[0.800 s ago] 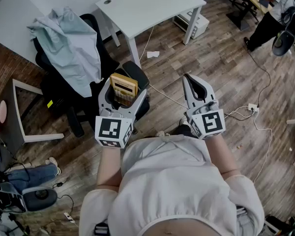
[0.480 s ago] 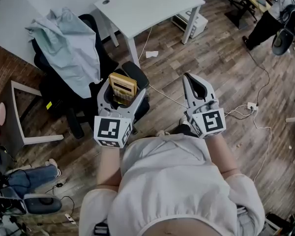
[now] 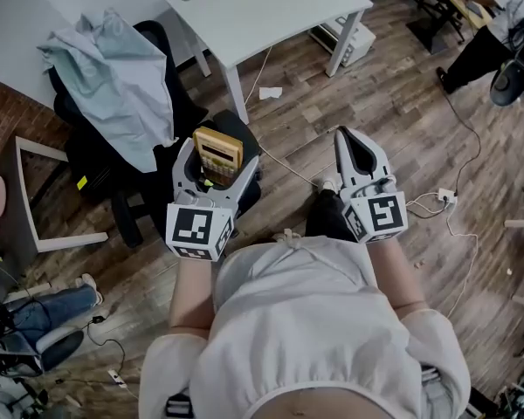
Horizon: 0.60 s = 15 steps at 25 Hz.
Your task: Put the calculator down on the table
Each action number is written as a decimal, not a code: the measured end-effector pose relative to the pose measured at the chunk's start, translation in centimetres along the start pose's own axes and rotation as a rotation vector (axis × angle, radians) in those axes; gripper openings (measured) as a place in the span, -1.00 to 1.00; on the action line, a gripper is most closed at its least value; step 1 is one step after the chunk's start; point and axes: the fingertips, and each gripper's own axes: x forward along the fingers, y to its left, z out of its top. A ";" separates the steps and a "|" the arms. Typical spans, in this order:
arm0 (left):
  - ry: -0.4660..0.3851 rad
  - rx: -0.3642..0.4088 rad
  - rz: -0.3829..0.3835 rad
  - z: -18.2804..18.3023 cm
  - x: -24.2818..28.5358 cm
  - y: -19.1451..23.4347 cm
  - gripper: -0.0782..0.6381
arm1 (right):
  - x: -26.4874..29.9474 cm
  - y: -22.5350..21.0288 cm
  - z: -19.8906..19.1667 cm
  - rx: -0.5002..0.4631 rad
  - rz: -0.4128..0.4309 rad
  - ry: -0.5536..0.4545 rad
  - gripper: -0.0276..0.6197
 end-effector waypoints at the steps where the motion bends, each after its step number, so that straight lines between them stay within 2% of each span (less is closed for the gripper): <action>1: 0.006 0.001 0.009 -0.1 0.8 0.1 0.37 | 0.6 -1.0 -0.3 0.004 0.002 0.005 -0.90; 7: 0.029 0.004 0.086 0.3 7.2 0.6 0.37 | 5.6 -7.2 -1.8 0.034 0.065 0.024 -0.90; 12: 0.060 -0.004 0.179 1.8 14.7 0.1 0.37 | 11.1 -14.8 -2.1 0.076 0.151 0.049 -0.90; 15: 0.062 -0.021 0.227 2.7 19.9 0.0 0.37 | 14.7 -19.7 -2.4 0.059 0.206 0.069 -0.90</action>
